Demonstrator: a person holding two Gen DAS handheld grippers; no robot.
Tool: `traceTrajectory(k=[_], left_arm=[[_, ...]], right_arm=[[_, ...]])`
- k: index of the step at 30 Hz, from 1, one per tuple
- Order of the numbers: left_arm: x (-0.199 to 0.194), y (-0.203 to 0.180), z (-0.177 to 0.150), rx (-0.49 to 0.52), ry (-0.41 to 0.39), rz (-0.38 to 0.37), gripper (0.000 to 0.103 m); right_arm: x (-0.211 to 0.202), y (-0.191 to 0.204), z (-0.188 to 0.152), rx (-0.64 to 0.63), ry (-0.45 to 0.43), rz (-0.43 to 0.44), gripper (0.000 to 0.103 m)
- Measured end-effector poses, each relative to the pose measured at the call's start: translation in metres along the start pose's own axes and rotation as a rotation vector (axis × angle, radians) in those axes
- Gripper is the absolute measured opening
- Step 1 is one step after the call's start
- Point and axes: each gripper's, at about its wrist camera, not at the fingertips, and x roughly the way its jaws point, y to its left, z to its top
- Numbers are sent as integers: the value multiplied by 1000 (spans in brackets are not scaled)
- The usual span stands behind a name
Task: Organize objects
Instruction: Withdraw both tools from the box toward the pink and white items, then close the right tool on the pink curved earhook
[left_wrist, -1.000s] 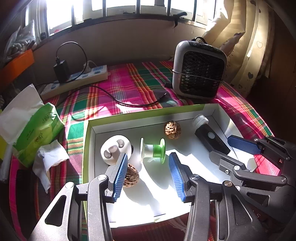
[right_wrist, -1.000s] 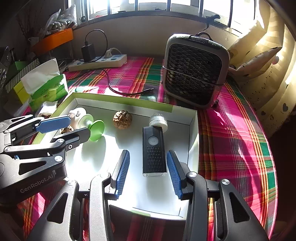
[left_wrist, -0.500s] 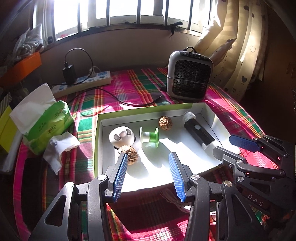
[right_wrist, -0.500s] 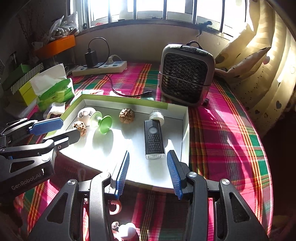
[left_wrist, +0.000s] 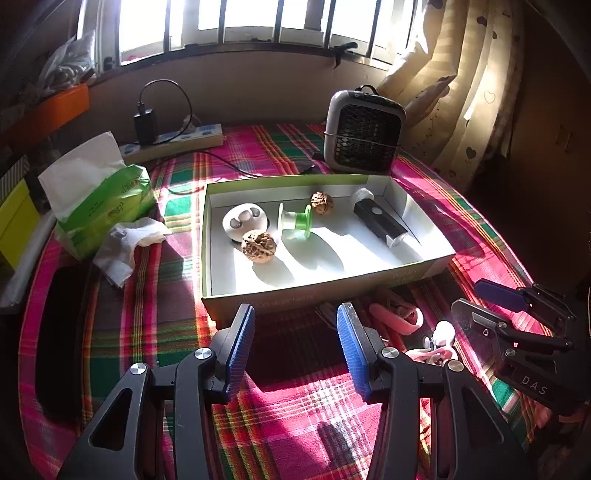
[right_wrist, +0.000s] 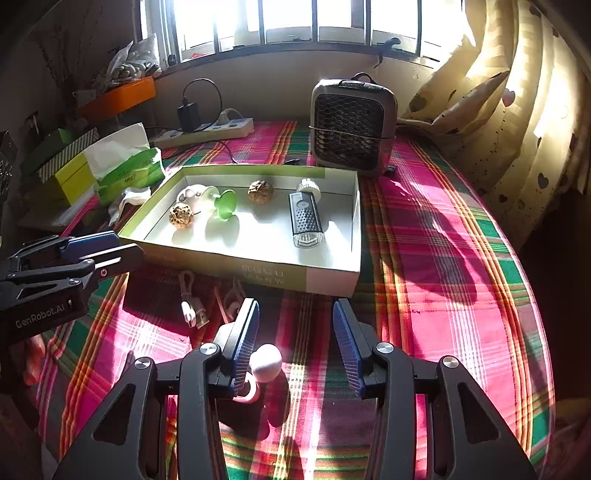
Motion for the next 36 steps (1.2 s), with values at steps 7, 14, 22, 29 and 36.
traceTrajectory(k=[7, 14, 22, 29, 36], left_arm=[[-4, 3, -16, 9, 17, -26, 45], [-2, 7, -25, -10, 36, -35, 45], [-1, 10, -28, -19, 41, -35, 45], [2, 16, -29, -37, 50, -29, 45], [8, 24, -26, -65, 68, -49, 45]], right_arm=[[-8, 4, -23, 43, 3, 54, 43], [1, 11, -32, 59, 44, 151, 43], [2, 25, -37, 35, 65, 225, 43], [2, 35, -38, -26, 56, 238, 43], [19, 42, -31, -58, 84, 221, 43]])
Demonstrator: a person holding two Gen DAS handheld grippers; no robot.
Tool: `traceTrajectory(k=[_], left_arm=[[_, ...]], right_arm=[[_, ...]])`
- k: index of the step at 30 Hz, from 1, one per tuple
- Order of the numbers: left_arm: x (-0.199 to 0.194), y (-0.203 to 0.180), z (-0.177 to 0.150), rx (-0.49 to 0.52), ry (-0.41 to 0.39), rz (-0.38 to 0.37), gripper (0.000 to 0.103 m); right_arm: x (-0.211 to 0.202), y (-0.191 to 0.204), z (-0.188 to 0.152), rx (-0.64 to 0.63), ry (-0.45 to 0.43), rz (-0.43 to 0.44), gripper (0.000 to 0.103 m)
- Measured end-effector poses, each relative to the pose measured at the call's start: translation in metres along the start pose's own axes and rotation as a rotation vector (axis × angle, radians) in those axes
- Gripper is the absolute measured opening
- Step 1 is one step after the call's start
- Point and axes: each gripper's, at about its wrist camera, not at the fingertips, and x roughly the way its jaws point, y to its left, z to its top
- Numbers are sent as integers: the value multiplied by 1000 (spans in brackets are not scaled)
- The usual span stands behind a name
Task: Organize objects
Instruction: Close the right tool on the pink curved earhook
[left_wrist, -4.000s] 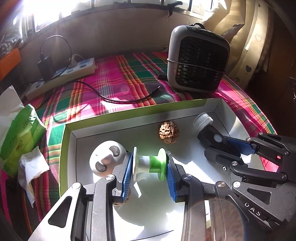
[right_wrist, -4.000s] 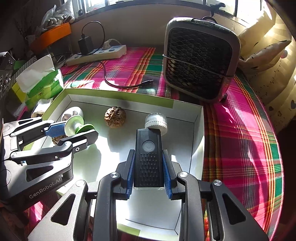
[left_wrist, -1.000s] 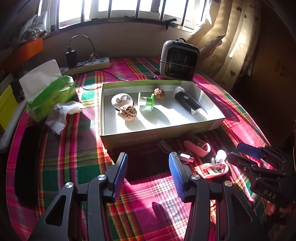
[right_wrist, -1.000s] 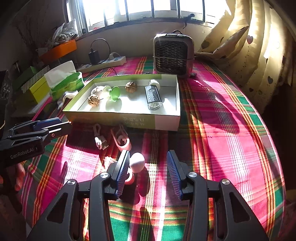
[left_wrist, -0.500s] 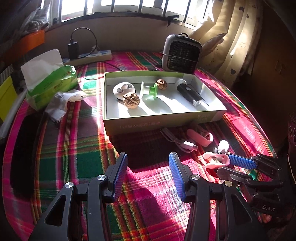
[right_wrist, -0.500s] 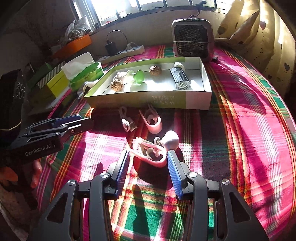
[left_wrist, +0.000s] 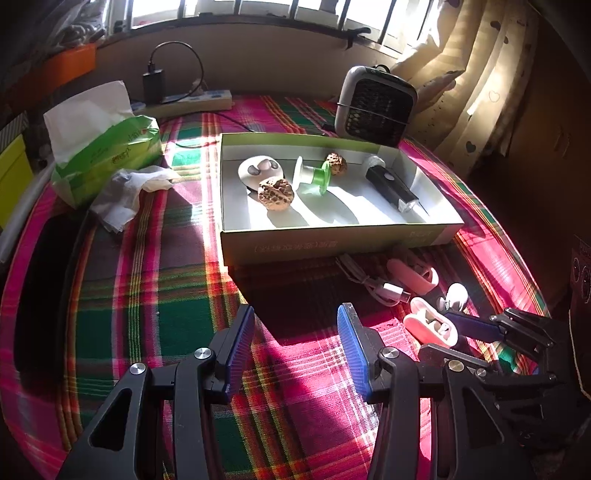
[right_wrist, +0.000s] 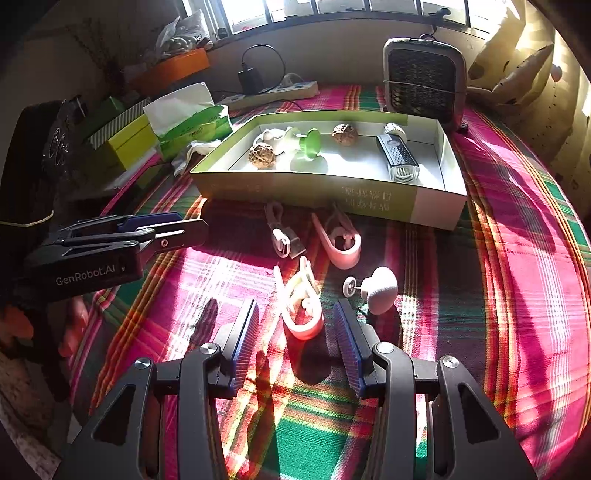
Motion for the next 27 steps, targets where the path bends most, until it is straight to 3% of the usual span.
traceTrajectory(k=[9, 13, 15, 27], left_arm=[[11, -1, 7, -6, 33, -27, 45], [13, -6, 11, -7, 43, -49, 45], [14, -10, 13, -6, 48, -57, 45], [23, -41, 20, -11, 70, -97, 48]], right_arm=[[5, 8, 1, -80, -13, -76, 43], [5, 8, 0, -99, -15, -120, 31], [3, 5, -1, -82, -21, -122, 24], [-20, -8, -18, -41, -47, -89, 24]])
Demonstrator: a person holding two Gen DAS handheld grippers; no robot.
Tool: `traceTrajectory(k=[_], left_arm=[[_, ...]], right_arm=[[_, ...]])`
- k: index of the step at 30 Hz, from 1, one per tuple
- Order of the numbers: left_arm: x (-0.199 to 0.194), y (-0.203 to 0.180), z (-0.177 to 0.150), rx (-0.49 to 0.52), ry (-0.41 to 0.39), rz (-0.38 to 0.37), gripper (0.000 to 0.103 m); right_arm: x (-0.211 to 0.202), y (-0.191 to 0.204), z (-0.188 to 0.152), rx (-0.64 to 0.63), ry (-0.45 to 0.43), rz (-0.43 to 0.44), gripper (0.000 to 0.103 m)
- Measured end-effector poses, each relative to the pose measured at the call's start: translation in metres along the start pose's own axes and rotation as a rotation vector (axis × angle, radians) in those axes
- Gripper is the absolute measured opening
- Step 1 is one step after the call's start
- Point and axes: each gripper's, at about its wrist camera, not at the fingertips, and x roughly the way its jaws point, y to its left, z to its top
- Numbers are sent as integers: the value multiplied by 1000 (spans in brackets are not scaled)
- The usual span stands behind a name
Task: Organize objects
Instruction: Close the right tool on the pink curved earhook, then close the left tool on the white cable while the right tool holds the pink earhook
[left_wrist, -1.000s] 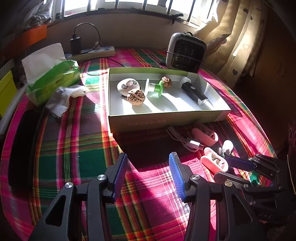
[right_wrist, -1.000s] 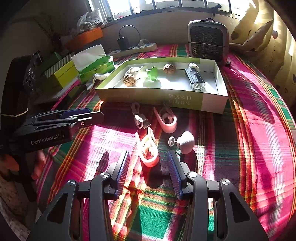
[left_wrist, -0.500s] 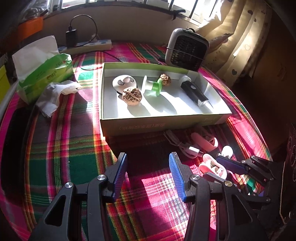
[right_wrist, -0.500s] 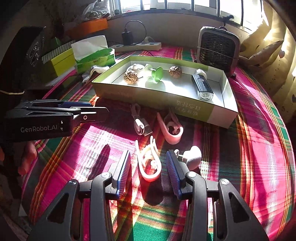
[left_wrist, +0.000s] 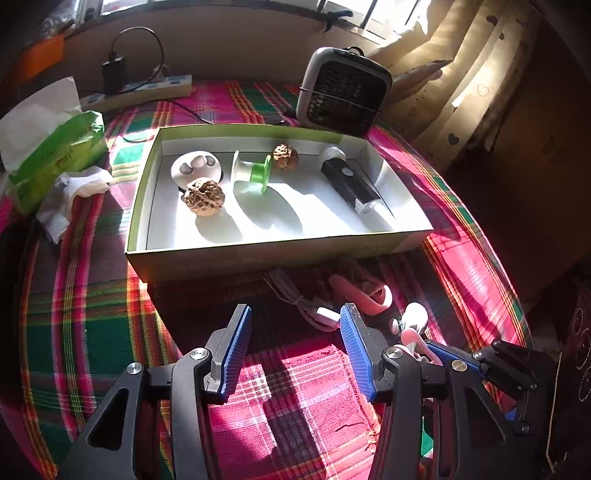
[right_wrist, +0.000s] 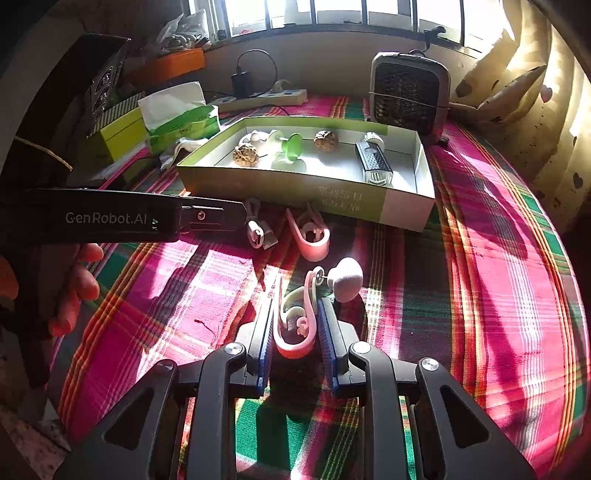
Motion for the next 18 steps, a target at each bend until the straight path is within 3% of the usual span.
traceTrajectory(k=[8, 18], left_arm=[[14, -11, 4, -13, 22, 55, 49], [15, -12, -2, 42, 29, 143, 49]], right_arm=[[-15, -10, 0, 10, -34, -3, 24], [-17, -23, 1, 26, -56, -11, 24]])
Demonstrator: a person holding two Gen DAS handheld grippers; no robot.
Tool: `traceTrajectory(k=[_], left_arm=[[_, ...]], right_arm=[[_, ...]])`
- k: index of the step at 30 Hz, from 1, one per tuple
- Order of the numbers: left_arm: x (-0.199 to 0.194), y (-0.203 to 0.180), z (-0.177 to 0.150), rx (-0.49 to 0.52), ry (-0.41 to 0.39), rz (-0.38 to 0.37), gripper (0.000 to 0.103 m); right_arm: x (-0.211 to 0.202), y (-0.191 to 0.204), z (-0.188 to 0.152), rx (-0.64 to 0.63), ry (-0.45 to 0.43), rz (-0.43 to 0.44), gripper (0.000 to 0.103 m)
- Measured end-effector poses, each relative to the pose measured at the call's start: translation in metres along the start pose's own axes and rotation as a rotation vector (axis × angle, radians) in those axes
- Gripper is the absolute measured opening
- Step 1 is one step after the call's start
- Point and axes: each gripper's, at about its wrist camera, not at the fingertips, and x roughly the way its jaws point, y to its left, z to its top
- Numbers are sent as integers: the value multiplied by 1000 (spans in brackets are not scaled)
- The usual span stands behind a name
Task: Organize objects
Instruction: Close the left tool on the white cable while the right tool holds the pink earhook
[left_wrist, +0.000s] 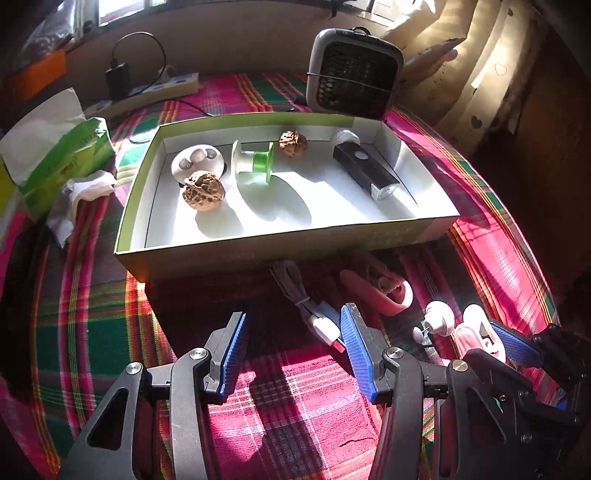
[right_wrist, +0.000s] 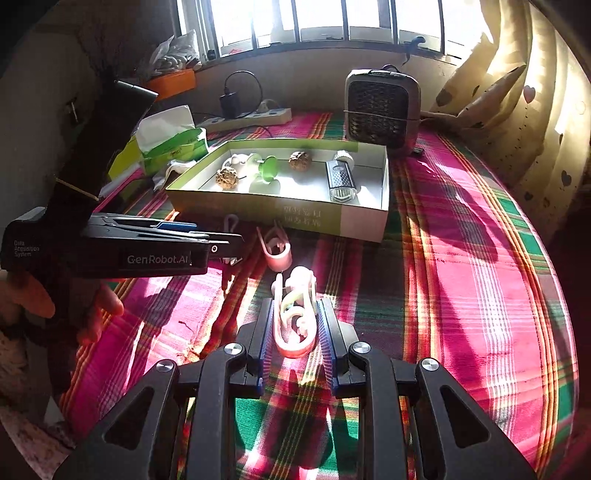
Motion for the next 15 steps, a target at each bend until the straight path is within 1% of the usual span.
traceTrajectory(k=[7, 15], left_arm=[[-7, 14, -6, 6, 3, 54, 49], [-10, 22, -14, -9, 2, 42, 49]], right_arm=[[0, -7, 0, 11, -7, -5, 24], [4, -16, 2, 24, -1, -42, 24]])
